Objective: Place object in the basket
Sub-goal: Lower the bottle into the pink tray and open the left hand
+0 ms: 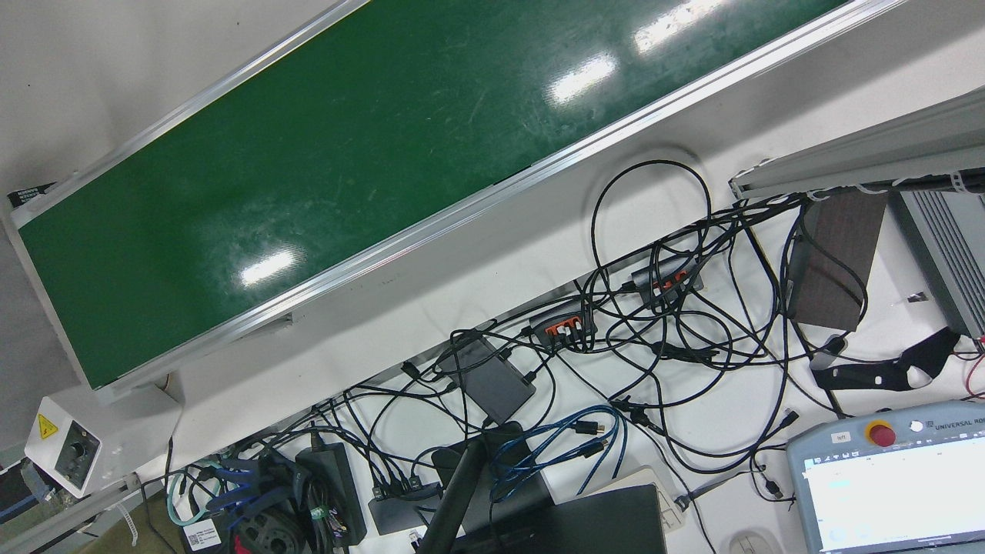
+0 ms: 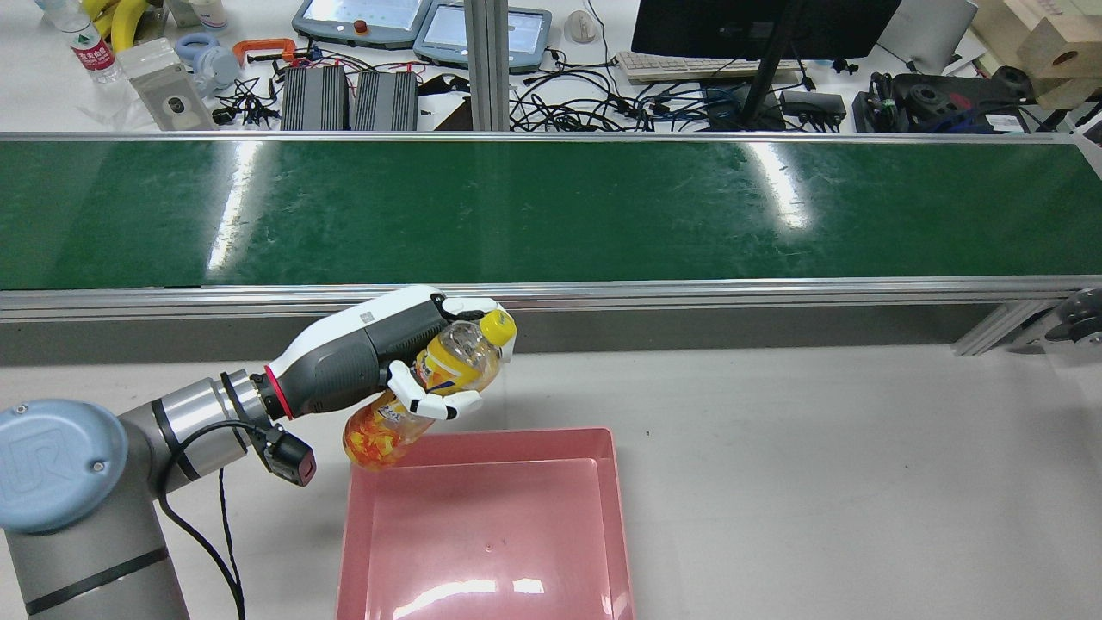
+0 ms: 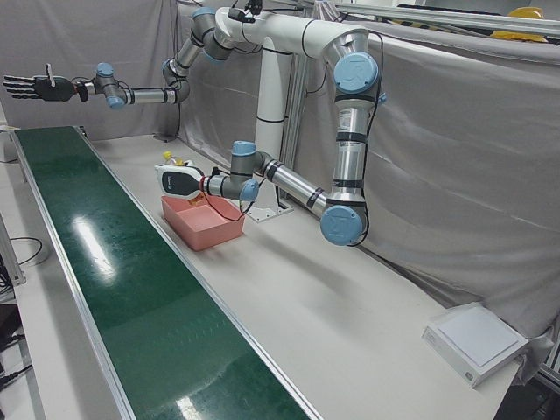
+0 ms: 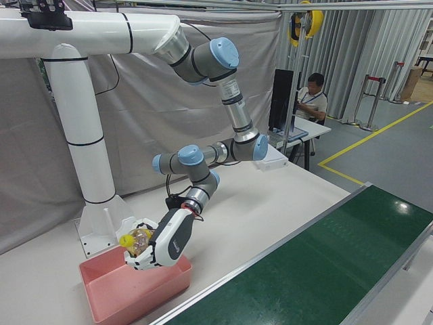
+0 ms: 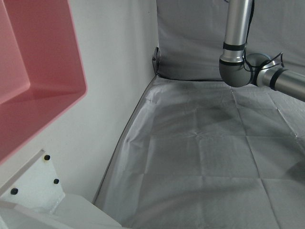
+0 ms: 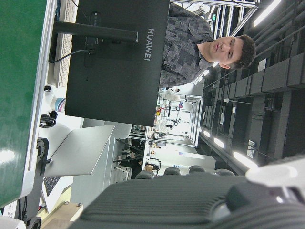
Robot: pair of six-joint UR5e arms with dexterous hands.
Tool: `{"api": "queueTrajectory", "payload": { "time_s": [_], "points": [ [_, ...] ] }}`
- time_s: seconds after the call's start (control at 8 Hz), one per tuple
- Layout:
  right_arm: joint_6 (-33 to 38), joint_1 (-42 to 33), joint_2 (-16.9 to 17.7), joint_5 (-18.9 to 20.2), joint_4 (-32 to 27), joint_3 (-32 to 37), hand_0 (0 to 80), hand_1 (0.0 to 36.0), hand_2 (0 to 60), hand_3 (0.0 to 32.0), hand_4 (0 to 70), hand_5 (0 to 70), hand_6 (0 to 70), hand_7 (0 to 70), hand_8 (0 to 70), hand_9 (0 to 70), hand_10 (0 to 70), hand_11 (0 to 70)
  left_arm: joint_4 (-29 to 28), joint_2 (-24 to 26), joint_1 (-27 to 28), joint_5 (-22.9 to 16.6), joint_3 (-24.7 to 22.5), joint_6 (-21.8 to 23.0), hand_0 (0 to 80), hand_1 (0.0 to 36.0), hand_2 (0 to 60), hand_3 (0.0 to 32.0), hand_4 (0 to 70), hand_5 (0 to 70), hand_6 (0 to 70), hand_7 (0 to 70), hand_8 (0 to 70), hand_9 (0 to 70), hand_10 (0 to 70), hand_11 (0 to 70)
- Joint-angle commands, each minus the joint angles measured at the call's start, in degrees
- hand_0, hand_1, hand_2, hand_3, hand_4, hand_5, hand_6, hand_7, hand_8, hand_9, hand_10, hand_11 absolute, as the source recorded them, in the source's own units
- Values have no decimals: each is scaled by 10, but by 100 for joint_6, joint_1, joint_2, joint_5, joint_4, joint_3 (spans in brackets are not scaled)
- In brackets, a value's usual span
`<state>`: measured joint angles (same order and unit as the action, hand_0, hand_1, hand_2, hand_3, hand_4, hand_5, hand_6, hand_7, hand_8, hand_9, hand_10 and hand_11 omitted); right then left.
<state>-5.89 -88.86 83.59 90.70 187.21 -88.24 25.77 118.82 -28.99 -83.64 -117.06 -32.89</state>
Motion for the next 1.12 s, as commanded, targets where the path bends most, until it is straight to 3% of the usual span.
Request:
{"api": "queueTrajectory", "payload": {
  "time_s": [0.0,0.12,0.25,0.38,0.5,0.75,1.0],
  "points": [
    [0,0,0,0,0,0,0,0,0,0,0,0,0,0,0,0,0,0,385,387,464,-12,-45,-279,453,161,514,0,221,313,235,389,345,497,447,637],
    [0,0,0,0,0,0,0,0,0,0,0,0,0,0,0,0,0,0,385,379,482,-30,-45,-279,448,131,295,0,135,201,89,218,198,305,314,459],
    [0,0,0,0,0,0,0,0,0,0,0,0,0,0,0,0,0,0,385,370,500,-47,-45,-296,452,110,134,0,58,155,15,101,105,160,225,339],
    [0,9,0,0,0,0,0,0,0,0,0,0,0,0,0,0,0,0,376,361,596,-47,-45,-366,455,101,48,0,16,111,0,43,51,84,147,227],
    [0,0,0,0,0,0,0,0,0,0,0,0,0,0,0,0,0,0,376,344,744,-30,-45,-384,459,98,1,0,0,65,0,21,17,36,98,157],
    [0,0,0,0,0,0,0,0,0,0,0,0,0,0,0,0,0,0,385,335,799,-30,-28,-376,463,94,0,0,0,36,0,11,0,11,82,134],
    [0,0,0,0,0,0,0,0,0,0,0,0,0,0,0,0,0,0,385,344,773,-30,-45,-367,473,119,0,0,0,30,0,10,0,6,71,120]
  ]
}}
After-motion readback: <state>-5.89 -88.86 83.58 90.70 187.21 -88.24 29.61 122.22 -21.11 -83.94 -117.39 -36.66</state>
